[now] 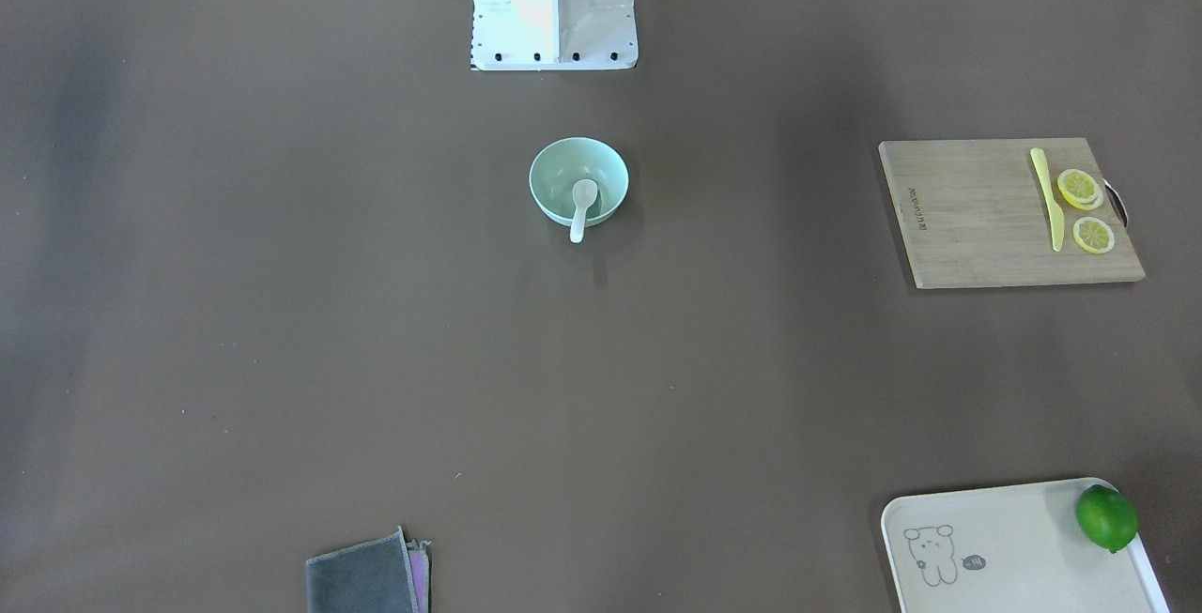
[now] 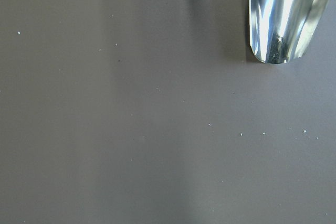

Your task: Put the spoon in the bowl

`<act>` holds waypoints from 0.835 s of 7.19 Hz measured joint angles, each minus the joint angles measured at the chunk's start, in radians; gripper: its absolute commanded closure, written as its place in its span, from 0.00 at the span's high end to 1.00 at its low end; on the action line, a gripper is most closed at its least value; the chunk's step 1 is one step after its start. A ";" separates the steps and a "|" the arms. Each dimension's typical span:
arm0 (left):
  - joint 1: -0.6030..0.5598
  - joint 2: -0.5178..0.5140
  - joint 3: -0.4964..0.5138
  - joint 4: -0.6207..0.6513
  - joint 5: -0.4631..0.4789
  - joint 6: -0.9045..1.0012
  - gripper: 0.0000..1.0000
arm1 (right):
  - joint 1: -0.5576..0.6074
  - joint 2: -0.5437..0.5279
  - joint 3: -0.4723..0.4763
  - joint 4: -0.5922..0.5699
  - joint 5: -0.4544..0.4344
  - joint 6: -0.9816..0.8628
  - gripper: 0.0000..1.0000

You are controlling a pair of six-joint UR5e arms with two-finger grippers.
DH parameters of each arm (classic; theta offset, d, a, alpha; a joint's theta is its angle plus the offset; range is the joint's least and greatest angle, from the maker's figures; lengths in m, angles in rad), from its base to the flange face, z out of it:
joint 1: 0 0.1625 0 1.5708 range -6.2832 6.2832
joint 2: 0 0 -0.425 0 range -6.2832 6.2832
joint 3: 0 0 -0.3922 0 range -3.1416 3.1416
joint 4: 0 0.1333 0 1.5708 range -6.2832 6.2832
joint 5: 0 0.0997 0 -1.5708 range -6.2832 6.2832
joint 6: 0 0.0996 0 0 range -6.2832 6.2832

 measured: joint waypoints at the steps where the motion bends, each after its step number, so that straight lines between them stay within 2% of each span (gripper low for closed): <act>1: -0.002 0.007 0.000 -0.007 -0.002 -0.002 0.98 | 0.001 0.001 -0.006 -0.001 0.000 0.000 1.00; 6: -0.001 -0.001 0.026 -0.013 0.002 -0.004 0.98 | 0.056 0.009 -0.067 -0.002 0.005 -0.068 1.00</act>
